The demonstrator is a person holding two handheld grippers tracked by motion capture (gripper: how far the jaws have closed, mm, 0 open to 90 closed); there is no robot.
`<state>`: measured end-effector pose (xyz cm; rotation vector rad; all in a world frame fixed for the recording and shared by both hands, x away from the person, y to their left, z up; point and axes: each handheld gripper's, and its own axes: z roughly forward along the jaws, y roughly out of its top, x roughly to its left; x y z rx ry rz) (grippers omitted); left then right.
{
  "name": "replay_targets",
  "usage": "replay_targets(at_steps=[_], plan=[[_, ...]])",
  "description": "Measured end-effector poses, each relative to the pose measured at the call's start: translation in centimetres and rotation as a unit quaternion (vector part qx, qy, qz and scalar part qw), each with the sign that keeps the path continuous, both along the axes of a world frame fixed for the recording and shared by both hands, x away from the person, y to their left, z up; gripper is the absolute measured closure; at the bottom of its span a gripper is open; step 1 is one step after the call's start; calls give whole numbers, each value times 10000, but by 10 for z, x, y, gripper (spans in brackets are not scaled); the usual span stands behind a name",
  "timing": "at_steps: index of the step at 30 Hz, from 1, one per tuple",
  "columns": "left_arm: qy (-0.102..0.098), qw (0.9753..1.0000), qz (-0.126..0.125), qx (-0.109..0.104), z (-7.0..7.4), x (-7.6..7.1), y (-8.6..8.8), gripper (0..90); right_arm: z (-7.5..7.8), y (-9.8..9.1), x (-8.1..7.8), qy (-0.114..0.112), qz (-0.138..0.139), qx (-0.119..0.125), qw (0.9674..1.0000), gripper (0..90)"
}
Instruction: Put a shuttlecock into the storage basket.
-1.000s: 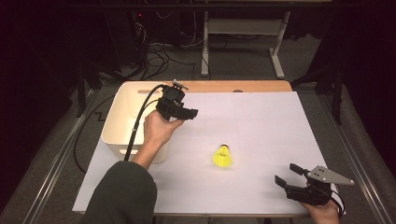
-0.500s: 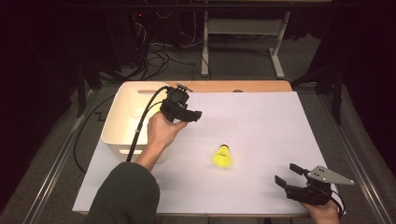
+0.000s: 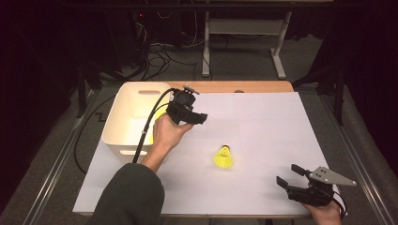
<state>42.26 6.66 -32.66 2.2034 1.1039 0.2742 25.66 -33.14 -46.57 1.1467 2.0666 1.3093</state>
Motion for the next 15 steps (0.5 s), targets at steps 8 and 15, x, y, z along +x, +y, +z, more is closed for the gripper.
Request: replay_targets(at_steps=[8,15], plan=[[19,10000,-28,0,-3,-1,-4,388,0,0,0,-1,0,-2,10000,230],[0,10000,-53,23,-6,-1,-7,388,0,0,0,-7,2,3,10000,230]])
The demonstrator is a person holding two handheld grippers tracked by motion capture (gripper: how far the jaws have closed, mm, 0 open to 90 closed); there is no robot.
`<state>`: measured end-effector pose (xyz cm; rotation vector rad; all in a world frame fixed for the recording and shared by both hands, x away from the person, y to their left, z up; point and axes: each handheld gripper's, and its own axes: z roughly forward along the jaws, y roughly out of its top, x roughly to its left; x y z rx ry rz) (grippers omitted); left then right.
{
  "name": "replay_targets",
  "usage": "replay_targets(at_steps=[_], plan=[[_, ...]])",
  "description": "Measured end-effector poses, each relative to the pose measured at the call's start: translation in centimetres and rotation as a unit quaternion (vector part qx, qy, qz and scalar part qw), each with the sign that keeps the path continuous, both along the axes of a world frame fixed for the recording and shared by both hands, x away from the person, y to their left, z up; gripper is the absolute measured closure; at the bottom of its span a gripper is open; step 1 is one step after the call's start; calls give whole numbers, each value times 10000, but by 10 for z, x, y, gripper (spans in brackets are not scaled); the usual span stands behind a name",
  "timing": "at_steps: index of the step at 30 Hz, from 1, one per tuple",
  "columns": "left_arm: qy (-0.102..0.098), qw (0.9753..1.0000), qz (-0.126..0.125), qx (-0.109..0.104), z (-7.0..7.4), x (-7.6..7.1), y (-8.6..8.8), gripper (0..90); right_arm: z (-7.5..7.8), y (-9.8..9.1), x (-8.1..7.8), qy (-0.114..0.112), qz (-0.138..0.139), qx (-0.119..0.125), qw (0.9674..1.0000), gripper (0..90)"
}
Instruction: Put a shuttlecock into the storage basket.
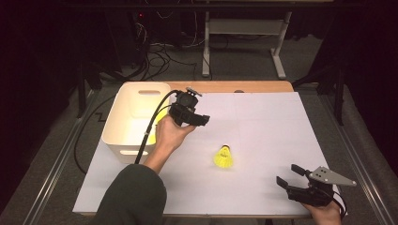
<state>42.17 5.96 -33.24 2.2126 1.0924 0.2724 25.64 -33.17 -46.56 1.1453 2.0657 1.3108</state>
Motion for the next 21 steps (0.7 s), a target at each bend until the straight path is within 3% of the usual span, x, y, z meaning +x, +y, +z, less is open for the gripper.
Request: replay_targets(at_steps=[21], plan=[[53,10000,12,44,-11,-2,-4,389,0,0,0,3,-5,12,10000,230]])
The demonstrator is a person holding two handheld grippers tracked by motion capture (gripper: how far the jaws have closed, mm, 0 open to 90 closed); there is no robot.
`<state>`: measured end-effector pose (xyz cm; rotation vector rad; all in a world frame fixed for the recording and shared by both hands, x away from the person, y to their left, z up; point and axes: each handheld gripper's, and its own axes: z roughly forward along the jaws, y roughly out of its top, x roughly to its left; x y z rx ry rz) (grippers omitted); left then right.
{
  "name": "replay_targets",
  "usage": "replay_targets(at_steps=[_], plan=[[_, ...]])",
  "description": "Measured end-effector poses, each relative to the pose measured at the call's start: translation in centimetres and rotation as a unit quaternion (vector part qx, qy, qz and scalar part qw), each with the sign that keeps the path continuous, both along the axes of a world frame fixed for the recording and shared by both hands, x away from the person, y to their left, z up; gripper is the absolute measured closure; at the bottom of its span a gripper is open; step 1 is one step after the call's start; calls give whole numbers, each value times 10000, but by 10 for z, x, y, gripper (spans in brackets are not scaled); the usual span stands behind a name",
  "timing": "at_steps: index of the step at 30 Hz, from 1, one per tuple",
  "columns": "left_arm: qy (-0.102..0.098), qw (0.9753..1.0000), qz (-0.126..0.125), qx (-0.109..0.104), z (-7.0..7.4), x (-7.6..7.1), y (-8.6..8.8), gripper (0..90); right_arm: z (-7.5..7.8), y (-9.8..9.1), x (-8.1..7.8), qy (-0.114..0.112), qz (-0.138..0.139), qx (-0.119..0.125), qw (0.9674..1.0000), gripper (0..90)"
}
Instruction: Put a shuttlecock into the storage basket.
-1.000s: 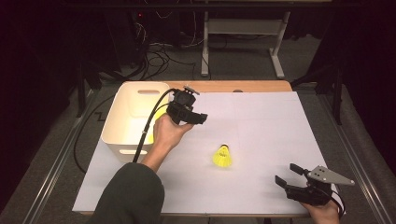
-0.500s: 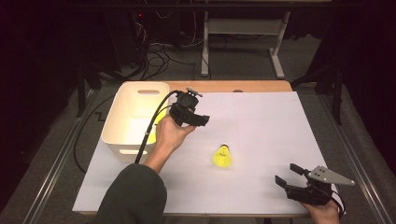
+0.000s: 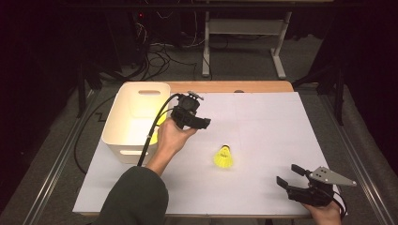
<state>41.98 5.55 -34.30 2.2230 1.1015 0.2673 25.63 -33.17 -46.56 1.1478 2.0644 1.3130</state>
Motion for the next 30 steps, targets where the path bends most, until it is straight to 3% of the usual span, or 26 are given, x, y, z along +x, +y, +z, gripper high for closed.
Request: replay_targets(at_steps=[18,30], plan=[[62,9999,-81,5,-9,-1,-7,386,0,0,0,-11,6,0,10000,230],[2,9999,-90,79,-12,-6,-7,386,0,-1,1,13,-38,31,10000,230]])
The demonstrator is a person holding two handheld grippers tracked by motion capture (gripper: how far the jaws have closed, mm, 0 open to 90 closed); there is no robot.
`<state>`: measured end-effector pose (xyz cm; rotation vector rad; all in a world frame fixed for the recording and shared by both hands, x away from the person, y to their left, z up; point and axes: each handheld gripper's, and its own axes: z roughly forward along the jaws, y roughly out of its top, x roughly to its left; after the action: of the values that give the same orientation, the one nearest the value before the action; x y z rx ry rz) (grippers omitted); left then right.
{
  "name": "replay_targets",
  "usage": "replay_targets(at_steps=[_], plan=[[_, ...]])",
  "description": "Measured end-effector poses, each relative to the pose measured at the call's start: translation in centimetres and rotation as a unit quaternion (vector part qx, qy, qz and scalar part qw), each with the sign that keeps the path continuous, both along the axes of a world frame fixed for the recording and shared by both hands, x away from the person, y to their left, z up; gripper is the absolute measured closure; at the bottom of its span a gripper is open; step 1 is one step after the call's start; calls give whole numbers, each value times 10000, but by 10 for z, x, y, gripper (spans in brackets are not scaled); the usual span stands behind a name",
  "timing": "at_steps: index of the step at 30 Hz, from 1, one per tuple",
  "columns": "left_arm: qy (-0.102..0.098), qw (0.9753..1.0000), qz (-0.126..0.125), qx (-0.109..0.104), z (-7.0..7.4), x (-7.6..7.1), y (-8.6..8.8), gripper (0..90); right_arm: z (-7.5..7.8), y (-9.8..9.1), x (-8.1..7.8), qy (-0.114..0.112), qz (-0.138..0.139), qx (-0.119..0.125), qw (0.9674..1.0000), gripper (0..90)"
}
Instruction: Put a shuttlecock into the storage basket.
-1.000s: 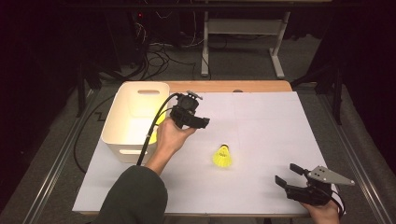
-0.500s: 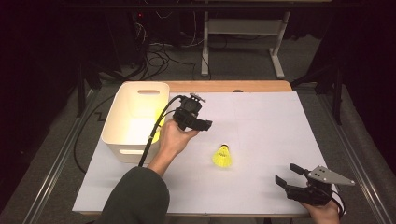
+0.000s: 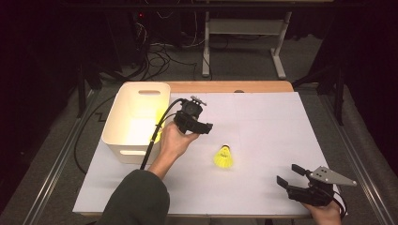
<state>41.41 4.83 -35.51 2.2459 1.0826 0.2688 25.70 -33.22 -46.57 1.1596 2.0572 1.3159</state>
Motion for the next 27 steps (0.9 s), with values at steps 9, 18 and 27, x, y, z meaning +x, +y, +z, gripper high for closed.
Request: replay_targets(at_steps=[9,18,27], plan=[[30,10000,-75,33,-6,-4,-4,386,0,0,0,-5,-16,-2,10000,229],[64,9999,-82,23,-10,-4,-4,385,0,-1,0,1,-32,12,10000,228],[64,9999,-126,21,-13,-8,-2,385,0,-1,0,-15,-69,23,10000,228]])
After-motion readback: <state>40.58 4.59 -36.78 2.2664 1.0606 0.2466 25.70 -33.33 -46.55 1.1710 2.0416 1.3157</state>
